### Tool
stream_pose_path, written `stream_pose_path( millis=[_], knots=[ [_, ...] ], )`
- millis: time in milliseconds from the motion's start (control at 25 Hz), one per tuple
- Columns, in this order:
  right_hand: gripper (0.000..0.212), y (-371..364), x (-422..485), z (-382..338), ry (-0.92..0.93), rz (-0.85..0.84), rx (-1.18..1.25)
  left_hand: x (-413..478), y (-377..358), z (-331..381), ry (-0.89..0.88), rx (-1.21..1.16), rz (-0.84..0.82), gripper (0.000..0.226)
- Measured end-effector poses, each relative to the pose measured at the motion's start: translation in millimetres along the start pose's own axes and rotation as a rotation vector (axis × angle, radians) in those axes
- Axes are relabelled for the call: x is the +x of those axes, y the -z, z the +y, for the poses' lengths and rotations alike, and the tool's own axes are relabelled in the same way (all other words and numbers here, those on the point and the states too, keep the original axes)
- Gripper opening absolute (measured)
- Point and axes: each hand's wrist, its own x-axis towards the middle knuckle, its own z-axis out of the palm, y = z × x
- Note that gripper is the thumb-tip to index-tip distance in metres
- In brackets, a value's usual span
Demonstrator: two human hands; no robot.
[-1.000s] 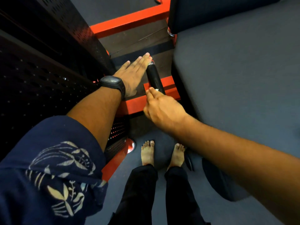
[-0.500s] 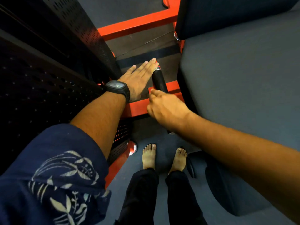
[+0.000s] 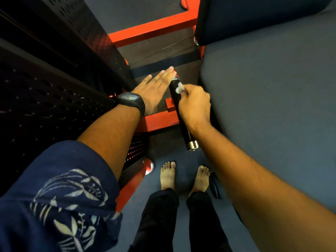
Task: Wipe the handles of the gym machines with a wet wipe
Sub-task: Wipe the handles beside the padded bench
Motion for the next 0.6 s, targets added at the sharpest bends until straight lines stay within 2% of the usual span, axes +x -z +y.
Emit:
stream_pose_path(
  millis=[120, 200, 320, 480, 600],
  knots=[
    [0.031, -1.0, -14.9, 4.1, 0.060, -0.004, -0.077, 1.9, 0.6, 0.2, -0.004, 0.000, 0.008, 0.125],
    [0.031, 3.4, -8.8, 6.4, 0.068, -0.006, -0.044, 1.8, -0.5, 2.0, -0.005, -0.017, 0.015, 0.125],
    [0.036, 8.9, -28.6, 9.8, -0.042, -0.022, -0.089, -0.1, -0.5, -2.5, -0.006, 0.001, 0.014, 0.126],
    [0.023, 13.9, -41.0, 12.1, -0.126, -0.044, -0.069, 0.0, -0.2, -0.9, -0.010, -0.010, 0.019, 0.125],
    [0.022, 25.3, -46.3, 10.5, -0.183, -0.110, -0.146, 0.6, 3.0, -2.7, -0.018, 0.036, 0.019, 0.123]
  ],
)
